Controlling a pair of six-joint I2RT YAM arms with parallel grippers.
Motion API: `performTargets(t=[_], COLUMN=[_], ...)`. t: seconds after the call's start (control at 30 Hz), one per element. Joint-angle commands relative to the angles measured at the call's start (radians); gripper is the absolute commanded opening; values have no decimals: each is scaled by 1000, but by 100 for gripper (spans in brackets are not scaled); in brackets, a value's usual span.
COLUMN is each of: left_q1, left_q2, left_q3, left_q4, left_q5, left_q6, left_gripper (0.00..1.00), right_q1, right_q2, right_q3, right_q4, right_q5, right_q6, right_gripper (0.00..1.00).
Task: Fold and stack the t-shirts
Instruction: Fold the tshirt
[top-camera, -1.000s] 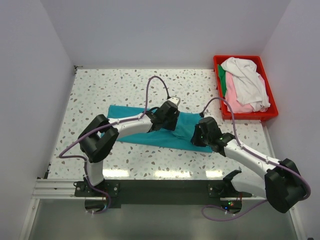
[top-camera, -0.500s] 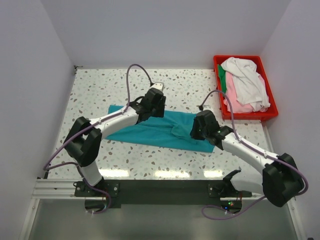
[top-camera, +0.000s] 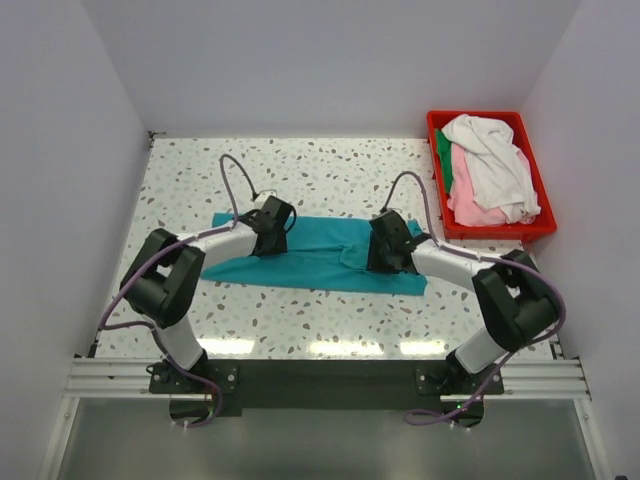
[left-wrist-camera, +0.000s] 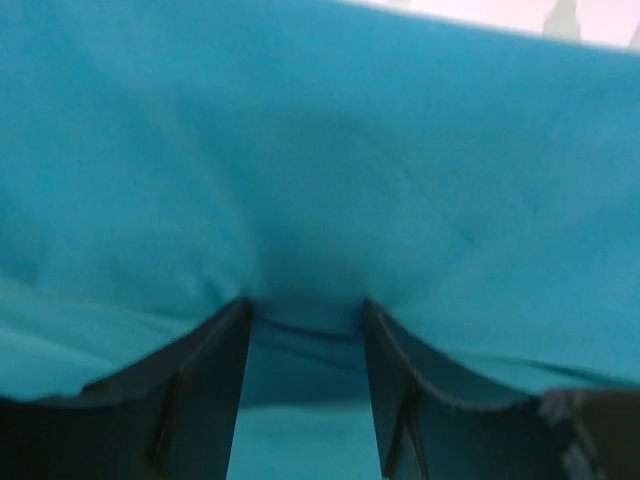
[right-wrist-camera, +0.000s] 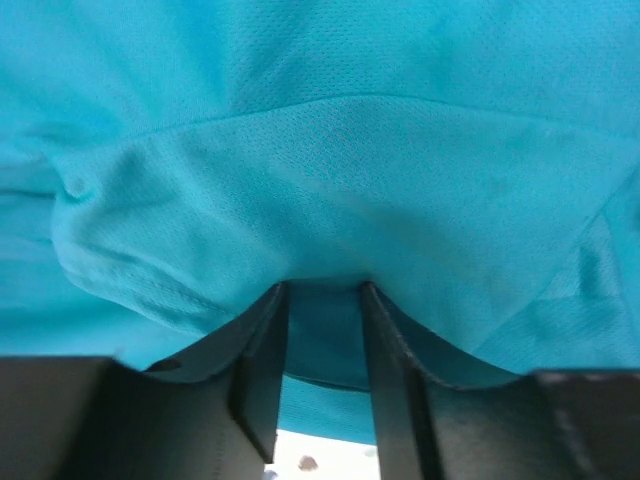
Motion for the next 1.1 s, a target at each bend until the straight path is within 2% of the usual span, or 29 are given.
performTargets(t=[0.0,0.2,0.33,0.4,0.47,0.5,0.57,0.63,0.67,0.73,0.77,0.87,1.0,1.07], left_q1=[9,11,-1,-32,-101,-129,-196,-207,-206,-205,-204,-205,-209,-210], left_q2=[-14,-110,-199,-242,-259,-270,-272,-270,-278,-304,-305,-270,-226,-210], left_q3=[-90,-250,-379,-439,-450,-444,-393,-347,-294,-240,-170,-59,-48,-69], left_q4=[59,141,233,291,309,311,337,317,255,222,151,17,-17,-17], left_q5=[-13,41,142,168,170,170,168,182,175,117,92,-23,-23,-19], left_q6=[-107,-261,-407,-500,-576,-591,-601,-558,-531,-385,-336,-140,-47,-36], left_gripper=[53,48,47,47,48,52,56,62,64,69,70,69,61,58], right_q1=[-18,-64,-105,-126,-134,-134,-134,-134,-134,-134,-134,-134,-134,-134], right_q2=[103,293,475,586,687,716,774,837,850,848,836,775,700,674], right_q3=[67,280,543,645,813,922,1031,1165,1205,1263,1265,1244,1158,1130], right_q4=[10,-34,-96,-140,-189,-199,-223,-266,-283,-314,-315,-324,-327,-332], right_q5=[32,29,17,3,-17,-25,-51,-55,-55,-37,-23,17,70,83], right_q6=[-6,-91,-167,-209,-261,-280,-331,-355,-365,-381,-386,-379,-329,-306], right_gripper=[41,52,55,57,61,63,68,73,77,80,84,88,87,84])
